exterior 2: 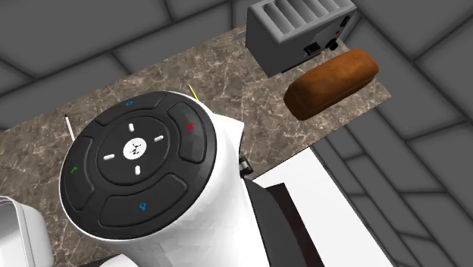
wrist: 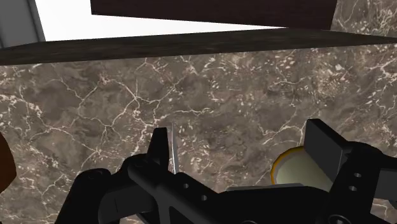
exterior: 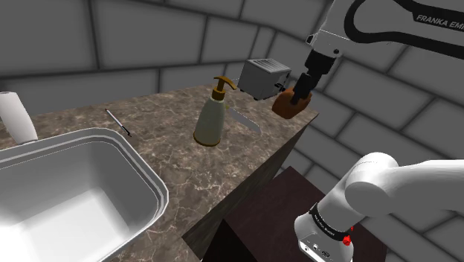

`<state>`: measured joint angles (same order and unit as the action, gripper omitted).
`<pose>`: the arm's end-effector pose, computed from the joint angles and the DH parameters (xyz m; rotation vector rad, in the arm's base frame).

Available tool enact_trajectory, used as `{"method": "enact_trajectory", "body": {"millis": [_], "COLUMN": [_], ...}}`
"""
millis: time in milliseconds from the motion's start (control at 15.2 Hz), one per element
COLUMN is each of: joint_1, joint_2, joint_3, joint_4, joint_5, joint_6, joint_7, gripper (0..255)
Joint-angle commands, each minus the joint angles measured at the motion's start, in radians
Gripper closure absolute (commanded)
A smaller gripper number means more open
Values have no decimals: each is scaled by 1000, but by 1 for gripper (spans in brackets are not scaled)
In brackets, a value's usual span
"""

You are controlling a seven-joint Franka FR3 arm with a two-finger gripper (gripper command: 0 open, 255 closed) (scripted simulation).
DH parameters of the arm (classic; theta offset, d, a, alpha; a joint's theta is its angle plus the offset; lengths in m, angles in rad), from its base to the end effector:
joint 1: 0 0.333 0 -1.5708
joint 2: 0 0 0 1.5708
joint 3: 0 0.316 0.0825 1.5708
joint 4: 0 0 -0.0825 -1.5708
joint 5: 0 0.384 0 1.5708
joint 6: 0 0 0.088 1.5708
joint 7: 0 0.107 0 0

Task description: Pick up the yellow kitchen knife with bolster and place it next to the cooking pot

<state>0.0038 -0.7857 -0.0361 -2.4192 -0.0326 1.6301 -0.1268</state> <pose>0.3107 -0.0160 0.5655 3.1304 0.1678 -0.0066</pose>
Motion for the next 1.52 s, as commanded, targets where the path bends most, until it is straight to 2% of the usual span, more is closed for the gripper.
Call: {"method": "enact_trajectory", "body": {"millis": [0, 396, 792, 1452], "joint_1": [0, 2, 6, 3], "joint_2": [0, 226, 468, 883], "joint_3": [0, -36, -67, -95], "joint_4": [0, 41, 132, 385], "joint_5": [0, 6, 30, 109], "joint_6": [0, 159, 284, 394], "joint_7": [0, -30, -68, -146], "gripper": [0, 0, 0, 0]}}
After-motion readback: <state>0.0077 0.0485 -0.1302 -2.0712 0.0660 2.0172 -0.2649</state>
